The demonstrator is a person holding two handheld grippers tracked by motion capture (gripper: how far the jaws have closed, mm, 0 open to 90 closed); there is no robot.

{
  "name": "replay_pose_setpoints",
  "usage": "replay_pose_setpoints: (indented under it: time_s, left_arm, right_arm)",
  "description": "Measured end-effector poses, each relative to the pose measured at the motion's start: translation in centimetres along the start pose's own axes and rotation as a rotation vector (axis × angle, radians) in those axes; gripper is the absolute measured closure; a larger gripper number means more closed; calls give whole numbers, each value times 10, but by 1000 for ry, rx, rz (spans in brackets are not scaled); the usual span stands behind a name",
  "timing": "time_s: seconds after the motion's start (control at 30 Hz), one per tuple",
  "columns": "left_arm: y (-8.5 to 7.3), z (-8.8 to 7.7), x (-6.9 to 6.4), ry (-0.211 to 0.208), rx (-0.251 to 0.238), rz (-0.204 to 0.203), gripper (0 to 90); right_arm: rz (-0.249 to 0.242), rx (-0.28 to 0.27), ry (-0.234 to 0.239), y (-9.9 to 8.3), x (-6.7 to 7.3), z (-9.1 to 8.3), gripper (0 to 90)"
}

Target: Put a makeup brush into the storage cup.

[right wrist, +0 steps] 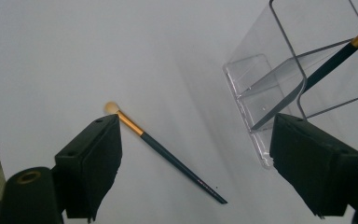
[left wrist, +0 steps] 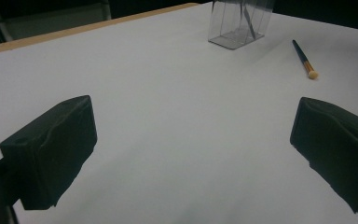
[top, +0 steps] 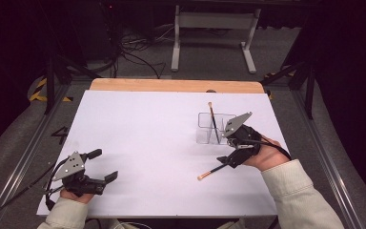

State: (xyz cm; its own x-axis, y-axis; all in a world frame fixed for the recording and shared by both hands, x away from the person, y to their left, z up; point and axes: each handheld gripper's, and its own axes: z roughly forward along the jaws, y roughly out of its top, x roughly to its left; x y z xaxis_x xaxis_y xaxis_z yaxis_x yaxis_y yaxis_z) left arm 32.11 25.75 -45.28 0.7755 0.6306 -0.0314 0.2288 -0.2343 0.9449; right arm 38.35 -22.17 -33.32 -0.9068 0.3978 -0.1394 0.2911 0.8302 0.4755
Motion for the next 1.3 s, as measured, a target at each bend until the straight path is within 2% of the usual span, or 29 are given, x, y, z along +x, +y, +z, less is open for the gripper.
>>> replay_pose_setpoints:
  time_s: [0.2,0.5,1.23,1.3]
  left_arm:
    - [0,1,0,2,4,-11,11]
    - [0,0,1,1,4,0,11]
    - [0,0,0,-2,3,1,11]
    - [0,0,0,-3,2,1,11]
  right_arm:
    - [-4,38,9,1,1,5,186]
    - [-5,95,15,0,1,17,188]
    - [-19,183,48,-3,4,36,204]
    - [-31,191,50,-3,4,38,207]
